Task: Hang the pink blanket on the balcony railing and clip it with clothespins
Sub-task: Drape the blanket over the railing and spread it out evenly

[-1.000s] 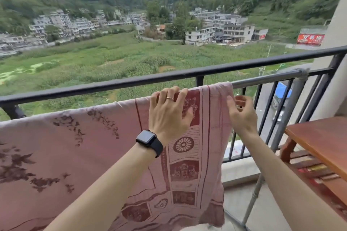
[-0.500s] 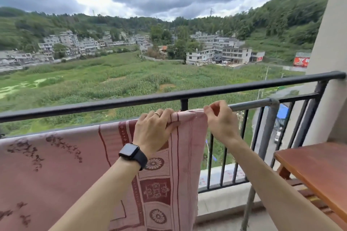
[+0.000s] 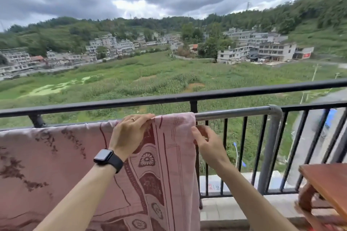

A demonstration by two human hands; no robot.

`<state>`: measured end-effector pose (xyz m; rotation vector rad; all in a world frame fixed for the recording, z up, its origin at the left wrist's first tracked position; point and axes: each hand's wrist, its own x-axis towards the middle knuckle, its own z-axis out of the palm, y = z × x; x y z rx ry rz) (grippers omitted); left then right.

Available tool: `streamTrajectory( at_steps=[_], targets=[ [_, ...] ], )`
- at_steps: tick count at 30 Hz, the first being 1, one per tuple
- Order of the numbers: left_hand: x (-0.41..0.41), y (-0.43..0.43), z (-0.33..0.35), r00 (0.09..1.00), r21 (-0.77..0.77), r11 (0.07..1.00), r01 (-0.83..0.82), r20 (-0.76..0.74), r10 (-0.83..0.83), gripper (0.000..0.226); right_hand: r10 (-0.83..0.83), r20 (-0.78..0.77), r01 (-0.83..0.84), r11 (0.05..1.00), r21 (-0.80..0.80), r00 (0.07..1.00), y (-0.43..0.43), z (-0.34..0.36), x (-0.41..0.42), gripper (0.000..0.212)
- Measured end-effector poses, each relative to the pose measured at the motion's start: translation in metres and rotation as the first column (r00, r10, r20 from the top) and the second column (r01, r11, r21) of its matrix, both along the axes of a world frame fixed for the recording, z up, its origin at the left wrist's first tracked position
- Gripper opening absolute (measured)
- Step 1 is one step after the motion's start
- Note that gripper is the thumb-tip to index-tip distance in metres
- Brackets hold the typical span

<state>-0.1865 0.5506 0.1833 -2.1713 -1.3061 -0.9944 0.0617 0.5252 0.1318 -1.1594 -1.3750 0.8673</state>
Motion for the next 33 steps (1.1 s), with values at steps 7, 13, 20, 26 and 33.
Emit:
streamTrajectory(
  at_steps=[7, 13, 20, 26, 33],
  targets=[
    [-0.041, 0.001, 0.043, 0.99, 0.025, 0.993, -0.116, 0.081, 0.113, 0.019, 0.093, -0.167, -0.078, 0.992, 0.099, 0.982, 0.0, 0.058, -0.028, 0.024],
    [-0.095, -0.008, 0.041, 0.962, -0.073, 0.969, -0.237, 0.122, 0.245, 0.019, 0.307, -0.018, -0.297, 0.903, -0.31, 0.952, -0.006, 0.077, -0.067, 0.035],
    [-0.107, -0.036, 0.049, 0.989, -0.039, 0.989, -0.146, 0.008, 0.146, 0.028, 0.156, -0.131, -0.181, 0.963, -0.201, 0.979, -0.026, 0.081, -0.045, 0.041],
    [-0.039, -0.027, 0.046, 0.998, -0.082, 0.995, 0.048, -0.043, -0.052, 0.043, 0.128, -0.215, -0.187, 0.942, -0.278, 0.968, -0.026, 0.063, -0.053, 0.031],
    [-0.02, -0.017, 0.024, 0.937, -0.045, 0.995, 0.087, -0.336, -0.098, 0.02, 0.087, -0.385, -0.267, 0.855, -0.444, 0.919, -0.029, 0.054, -0.06, 0.033]
  ],
)
